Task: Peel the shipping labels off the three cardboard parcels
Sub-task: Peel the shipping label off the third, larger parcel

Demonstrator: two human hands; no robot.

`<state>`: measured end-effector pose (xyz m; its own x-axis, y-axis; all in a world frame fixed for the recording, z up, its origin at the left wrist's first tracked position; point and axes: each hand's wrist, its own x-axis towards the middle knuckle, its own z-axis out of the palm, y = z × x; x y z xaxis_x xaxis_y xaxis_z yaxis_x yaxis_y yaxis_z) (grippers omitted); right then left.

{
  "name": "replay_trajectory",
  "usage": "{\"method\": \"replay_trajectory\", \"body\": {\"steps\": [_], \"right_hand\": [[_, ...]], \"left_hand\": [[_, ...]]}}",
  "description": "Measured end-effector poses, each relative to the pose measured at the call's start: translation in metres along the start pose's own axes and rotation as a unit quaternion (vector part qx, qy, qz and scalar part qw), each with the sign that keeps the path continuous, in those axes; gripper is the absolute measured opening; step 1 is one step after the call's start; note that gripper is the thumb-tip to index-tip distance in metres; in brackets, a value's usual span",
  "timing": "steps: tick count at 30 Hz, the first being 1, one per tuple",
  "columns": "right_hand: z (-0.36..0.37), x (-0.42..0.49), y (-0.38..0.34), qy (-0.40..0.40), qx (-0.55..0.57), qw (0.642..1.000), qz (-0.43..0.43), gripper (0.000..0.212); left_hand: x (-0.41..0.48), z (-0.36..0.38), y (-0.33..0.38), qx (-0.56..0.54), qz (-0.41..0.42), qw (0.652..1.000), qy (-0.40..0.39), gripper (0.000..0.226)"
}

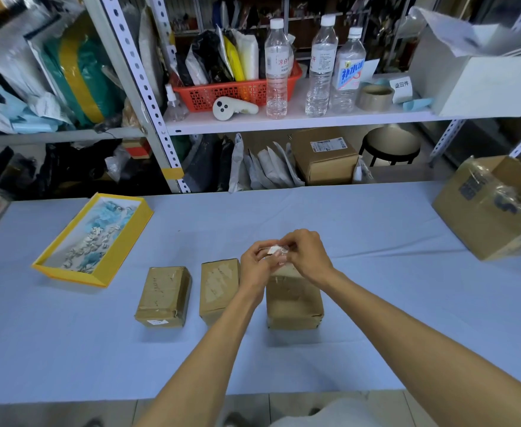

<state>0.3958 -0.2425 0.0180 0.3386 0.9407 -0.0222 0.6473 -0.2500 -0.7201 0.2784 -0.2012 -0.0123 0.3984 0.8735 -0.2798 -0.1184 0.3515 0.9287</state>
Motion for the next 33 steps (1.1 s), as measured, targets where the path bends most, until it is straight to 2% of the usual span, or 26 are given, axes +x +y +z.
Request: {"method": "replay_trajectory", "body": {"steps": [4,6,9,12,13,14,15,17,19,21,23,25,29,33], "right_hand": [[-0.002,-0.005,0.001,0.032,-0.041,0.999,0.012,0.017],[-0.002,-0.009,0.003,0.034,-0.071,0.997,0.021,0.02],[-0.012,-0.012,0.008,0.046,-0.095,0.994,0.032,0.02],[-0.018,-0.014,0.01,0.049,-0.113,0.992,0.014,0.023],[-0.018,-0.015,0.01,0.052,-0.129,0.99,0.008,0.024],[-0.019,-0.015,0.009,0.061,-0.144,0.988,0.004,0.024],[-0.021,-0.015,0.009,0.075,-0.152,0.986,0.002,0.023],[-0.026,-0.014,0.009,0.094,-0.117,0.989,0.012,0.017],[-0.03,-0.011,0.01,0.107,-0.048,0.993,0.032,0.011],[-0.033,-0.011,0.007,0.102,0.013,0.994,0.042,0.008],[-0.034,-0.011,0.003,0.087,0.06,0.994,0.036,0.007],[-0.033,-0.011,0.0,0.065,0.064,0.995,0.031,0.011],[-0.031,-0.009,0.001,0.017,0.079,0.996,0.034,0.018],[-0.033,-0.007,0.001,0.013,0.144,0.989,0.034,0.017]], "left_hand": [[0.0,0.009,0.004,0.04,-0.024,0.998,-0.028,0.017],[0.001,0.013,0.006,0.177,0.006,0.983,-0.038,0.01],[-0.001,0.023,0.01,0.391,0.065,0.915,-0.073,0.016],[-0.005,0.032,0.015,0.515,0.097,0.849,-0.064,0.024],[-0.004,0.032,0.016,0.531,0.096,0.84,-0.057,0.028],[-0.004,0.031,0.016,0.522,0.091,0.846,-0.057,0.032],[-0.003,0.029,0.014,0.478,0.078,0.873,-0.057,0.033],[-0.003,0.023,0.011,0.305,0.022,0.951,-0.039,0.032],[-0.004,0.019,0.011,0.139,-0.013,0.99,-0.014,0.023],[-0.004,0.021,0.011,0.048,-0.029,0.998,-0.011,0.018],[-0.003,0.023,0.013,-0.001,-0.056,0.998,-0.002,0.023],[-0.002,0.023,0.015,-0.04,-0.079,0.996,0.011,0.024],[0.004,0.015,0.017,-0.081,-0.12,0.988,0.046,0.02],[-0.002,0.013,0.017,-0.108,-0.202,0.973,0.017,0.015]]}}
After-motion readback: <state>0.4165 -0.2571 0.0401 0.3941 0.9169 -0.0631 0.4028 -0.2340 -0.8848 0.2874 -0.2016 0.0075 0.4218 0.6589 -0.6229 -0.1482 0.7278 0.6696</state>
